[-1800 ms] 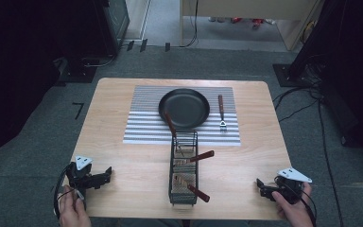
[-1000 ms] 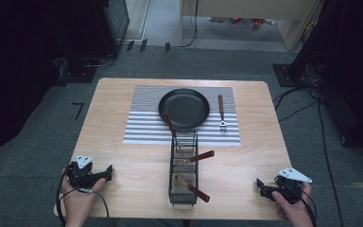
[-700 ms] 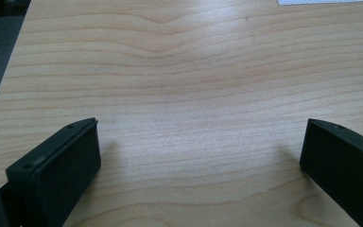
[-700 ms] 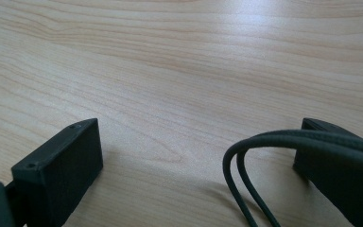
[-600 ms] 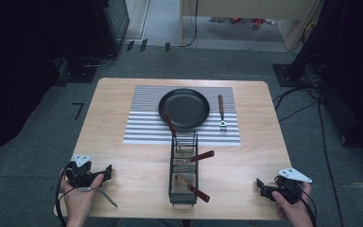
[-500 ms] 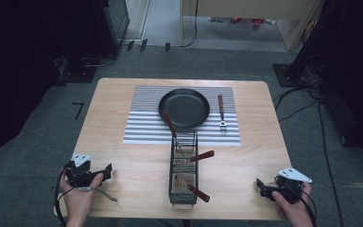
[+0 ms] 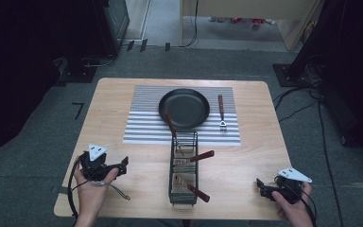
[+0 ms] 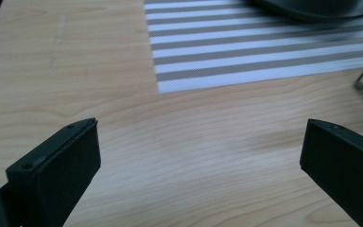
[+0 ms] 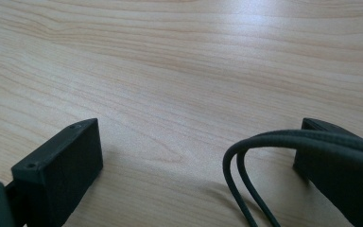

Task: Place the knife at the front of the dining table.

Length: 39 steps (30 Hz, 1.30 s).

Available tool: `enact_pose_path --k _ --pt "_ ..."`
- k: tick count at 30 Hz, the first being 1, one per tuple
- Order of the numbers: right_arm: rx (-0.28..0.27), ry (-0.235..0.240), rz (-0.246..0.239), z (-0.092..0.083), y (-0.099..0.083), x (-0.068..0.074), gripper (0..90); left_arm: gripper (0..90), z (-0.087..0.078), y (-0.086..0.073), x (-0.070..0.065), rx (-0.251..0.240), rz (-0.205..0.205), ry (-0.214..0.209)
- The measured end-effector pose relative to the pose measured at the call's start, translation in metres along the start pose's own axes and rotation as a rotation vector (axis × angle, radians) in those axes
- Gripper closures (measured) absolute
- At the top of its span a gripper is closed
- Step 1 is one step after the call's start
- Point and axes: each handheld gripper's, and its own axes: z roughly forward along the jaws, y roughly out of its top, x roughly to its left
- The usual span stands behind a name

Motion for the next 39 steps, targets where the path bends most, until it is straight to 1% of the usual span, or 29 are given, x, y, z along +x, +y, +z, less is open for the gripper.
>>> enact_pose_path --k 1,3,4,7,13,15,18,22,23,24,25,27,28,29,30,31,32,33,35,36,37,38,39 --pt "0.000 0.000 0.000 0.000 0.000 0.000 1.4 0.0 0.000 0.003 -0.004 -0.002 0.005 -0.008" --pt "0.000 0.000 0.000 0.000 0.000 0.000 1.4 0.0 0.002 0.006 -0.010 -0.005 0.009 -0.017" --pt "0.000 0.000 0.000 0.000 0.000 0.000 1.4 0.0 0.002 0.006 -0.010 -0.005 0.009 -0.017" --pt "0.000 0.000 0.000 0.000 0.000 0.000 1.4 0.0 0.004 0.014 -0.019 -0.008 0.020 -0.033" --pt "0.000 0.000 0.000 0.000 0.000 0.000 1.4 0.0 0.005 0.021 -0.027 -0.018 0.026 -0.056" --pt "0.000 0.000 0.000 0.000 0.000 0.000 1.4 0.0 0.005 0.026 -0.032 -0.029 0.027 -0.074" --pt "0.000 0.000 0.001 0.000 0.000 0.000 1.4 0.0 0.005 0.031 -0.037 -0.045 0.023 -0.090" --pt "0.000 0.000 0.001 0.000 0.000 0.000 1.4 0.3 0.006 0.038 -0.045 -0.059 0.032 -0.115" --pt "0.000 0.000 0.001 0.000 0.000 0.000 1.4 2.6 0.006 0.038 -0.045 -0.059 0.032 -0.115" --pt "0.000 0.000 0.001 0.000 0.000 0.000 1.4 2.6 0.006 0.041 -0.048 -0.068 0.033 -0.123" --pt "0.000 0.000 0.000 0.000 0.000 0.000 1.4 5.9 0.006 0.045 -0.053 -0.081 0.029 -0.144" --pt "0.000 0.000 0.000 0.000 0.000 0.000 1.4 7.1 0.006 0.049 -0.058 -0.096 0.024 -0.169" --pt "0.000 0.000 0.000 0.000 0.000 0.000 1.4 8.0 0.006 0.049 -0.058 -0.096 0.024 -0.169" --pt "-0.001 0.000 0.000 0.000 0.000 0.000 1.4 8.0 0.006 0.052 -0.061 -0.100 0.025 -0.181" --pt "0.000 0.000 -0.001 0.000 0.000 0.000 1.4 13.1 0.007 0.057 -0.065 -0.110 0.020 -0.208" --pt "-0.001 0.001 0.000 0.000 0.000 0.000 1.4 16.0 0.007 0.058 -0.066 -0.114 0.018 -0.222" --pt "-0.001 0.001 0.000 0.000 0.000 0.000 1.4 16.3 0.007 0.058 -0.066 -0.114 0.018 -0.222" --pt "-0.001 0.001 0.000 0.000 0.000 0.000 1.4 20.5 0.007 0.062 -0.071 -0.118 0.031 -0.266" --pt "-0.001 0.001 0.000 0.000 0.000 0.000 1.4 28.9 0.008 0.065 -0.077 -0.128 0.046 -0.312" --pt "-0.001 0.001 0.000 0.000 0.000 0.000 1.4 31.5 0.008 0.066 -0.079 -0.128 0.052 -0.324" --pt "-0.001 0.001 0.000 0.000 0.000 0.000 1.4 34.4 0.008 0.066 -0.079 -0.128 0.052 -0.324" --pt "-0.001 0.000 0.000 0.000 0.000 0.000 1.4 37.3 0.009 0.069 -0.085 -0.133 0.063 -0.347" --pt "-0.001 0.000 0.000 0.000 0.000 0.000 1.4 39.1 0.010 0.071 -0.088 -0.135 0.067 -0.352"
